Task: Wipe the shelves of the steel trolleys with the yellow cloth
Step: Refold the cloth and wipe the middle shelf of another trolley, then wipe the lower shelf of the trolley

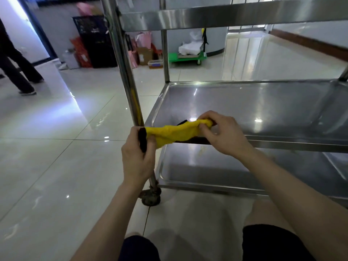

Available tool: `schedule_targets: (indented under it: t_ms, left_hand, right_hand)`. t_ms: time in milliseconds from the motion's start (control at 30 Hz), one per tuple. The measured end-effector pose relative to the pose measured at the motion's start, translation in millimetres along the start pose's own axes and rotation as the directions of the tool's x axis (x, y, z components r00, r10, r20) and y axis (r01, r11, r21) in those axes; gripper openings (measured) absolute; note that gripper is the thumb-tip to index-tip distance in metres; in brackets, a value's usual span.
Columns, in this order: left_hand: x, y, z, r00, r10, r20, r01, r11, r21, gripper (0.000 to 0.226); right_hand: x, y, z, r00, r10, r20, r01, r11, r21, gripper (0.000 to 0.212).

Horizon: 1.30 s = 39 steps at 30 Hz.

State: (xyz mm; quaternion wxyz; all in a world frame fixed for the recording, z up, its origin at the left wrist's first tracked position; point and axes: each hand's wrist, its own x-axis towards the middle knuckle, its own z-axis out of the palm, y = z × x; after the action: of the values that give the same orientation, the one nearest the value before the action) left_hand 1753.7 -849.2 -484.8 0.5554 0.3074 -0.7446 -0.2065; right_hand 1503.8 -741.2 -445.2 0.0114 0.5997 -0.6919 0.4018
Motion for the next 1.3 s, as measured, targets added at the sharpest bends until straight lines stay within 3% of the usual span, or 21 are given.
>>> schedule_targets:
  t_ms: [100, 200, 267, 367, 433, 467, 533, 567, 633, 667, 733, 800, 900, 933, 1000, 1033, 1067, 1100, 1133, 1200, 1300]
  left_hand:
    - [7.2, 5.4, -12.3, 0.994, -0.113, 0.004, 0.113, 0.992, -0.057, 0.018]
    - [6.9, -3.4, -22.1, 0.97, -0.221, 0.105, 0.228, 0.972, -0.062, 0.035]
    - [1.8, -11.0, -27.3, 0.932, -0.298, 0.207, 0.315, 0.947, -0.057, 0.04]
    - [-10.9, -21.2, -32.4, 0.843, -0.397, 0.362, 0.455, 0.886, -0.09, 0.032]
    - [-24.2, -27.6, -31.3, 0.816, -0.399, 0.418, 0.465, 0.883, -0.066, 0.02]
    - [-32.5, -30.8, -29.0, 0.811, -0.395, 0.433, 0.463, 0.884, -0.061, 0.017]
    - [-51.3, -34.6, -21.5, 0.771, -0.375, 0.514, 0.489, 0.866, -0.101, 0.016]
    - [-61.7, -35.0, -17.6, 0.717, -0.347, 0.605, 0.518, 0.846, -0.128, 0.016]
    - [-80.4, -36.6, -8.6, 0.561, -0.25, 0.789, 0.569, 0.809, -0.148, 0.02]
    - [-89.4, -36.9, -3.7, 0.485, -0.199, 0.852, 0.585, 0.798, -0.146, 0.021]
    - [-104.9, -39.6, 6.1, 0.39, -0.117, 0.913, 0.568, 0.811, -0.139, 0.018]
    - [-115.1, -42.4, 12.6, 0.349, -0.087, 0.933, 0.51, 0.853, -0.112, 0.023]
    - [-117.5, -53.3, 13.0, 0.215, -0.101, 0.971, 0.516, 0.856, -0.025, 0.027]
    - [-114.0, -58.0, 13.3, 0.242, -0.111, 0.964, 0.502, 0.864, -0.027, 0.024]
    - [-102.2, -66.8, 18.0, 0.453, -0.237, 0.86, 0.475, 0.88, -0.007, 0.031]
    - [-95.2, -68.9, 21.2, 0.559, -0.315, 0.767, 0.45, 0.892, 0.038, 0.047]
    - [-87.8, -68.8, 24.8, 0.595, -0.345, 0.726, 0.417, 0.905, 0.088, 0.066]
    - [-81.1, -66.7, 29.0, 0.567, -0.344, 0.749, 0.391, 0.912, 0.124, 0.075]
    - [-76.3, -66.2, 34.0, 0.509, -0.323, 0.798, 0.38, 0.916, 0.129, 0.07]
    - [-71.9, -68.3, 45.9, 0.407, -0.269, 0.873, 0.407, 0.909, 0.09, 0.034]
    - [-74.7, -72.7, 56.6, 0.436, -0.275, 0.857, 0.516, 0.857, 0.013, 0.018]
  right_hand:
    - [-1.7, -12.4, 1.4, 0.996, -0.04, -0.079, 0.04, 0.999, 0.008, 0.022]
    - [-11.2, -13.2, 5.5, 1.0, -0.003, -0.007, 0.002, 0.992, -0.128, 0.026]
    - [-24.7, -11.3, 11.9, 0.998, 0.025, 0.059, -0.017, 0.991, -0.132, 0.028]
    - [-45.9, -5.0, 26.3, 0.964, 0.205, 0.167, -0.19, 0.977, -0.1, 0.027]
    - [-57.8, 1.7, 40.0, 0.896, 0.376, 0.235, -0.381, 0.924, -0.024, 0.03]
    - [-63.4, 3.8, 48.9, 0.834, 0.474, 0.283, -0.515, 0.853, 0.089, 0.035]
    - [-72.7, 5.3, 67.0, 0.653, 0.621, 0.434, -0.756, 0.575, 0.313, 0.049]
    - [-75.9, 5.9, 75.9, 0.575, 0.646, 0.502, -0.818, 0.445, 0.365, 0.056]
    - [-78.7, 8.4, 93.7, 0.518, 0.647, 0.56, -0.852, 0.333, 0.404, 0.061]
    - [-79.3, 8.7, 101.3, 0.54, 0.643, 0.543, -0.838, 0.355, 0.414, 0.055]
    - [-78.4, 12.8, 111.8, 0.643, 0.624, 0.445, -0.766, 0.54, 0.35, 0.034]
    - [-80.2, 17.3, 114.7, 0.72, 0.559, 0.411, -0.682, 0.681, 0.268, 0.037]
    - [-87.6, 24.5, 109.0, 0.769, 0.479, 0.424, -0.605, 0.76, 0.238, 0.048]
    - [-90.9, 27.7, 106.4, 0.782, 0.448, 0.432, -0.582, 0.774, 0.251, 0.05]
    - [-96.9, 31.4, 101.3, 0.798, 0.378, 0.47, -0.538, 0.798, 0.272, 0.053]
    - [-99.6, 30.5, 99.6, 0.798, 0.339, 0.498, -0.515, 0.813, 0.271, 0.052]
    - [-101.7, 29.4, 99.3, 0.804, 0.299, 0.515, -0.474, 0.844, 0.251, 0.051]
    - [-103.5, 29.0, 100.8, 0.819, 0.26, 0.512, -0.409, 0.89, 0.201, 0.049]
    - [-105.6, 28.3, 103.1, 0.838, 0.225, 0.497, -0.332, 0.933, 0.138, 0.047]
    - [-110.7, 27.8, 105.0, 0.889, 0.186, 0.417, -0.237, 0.969, 0.073, 0.047]
    - [-127.6, 45.8, 101.7, 0.903, 0.301, 0.306, -0.356, 0.923, 0.143, 0.055]
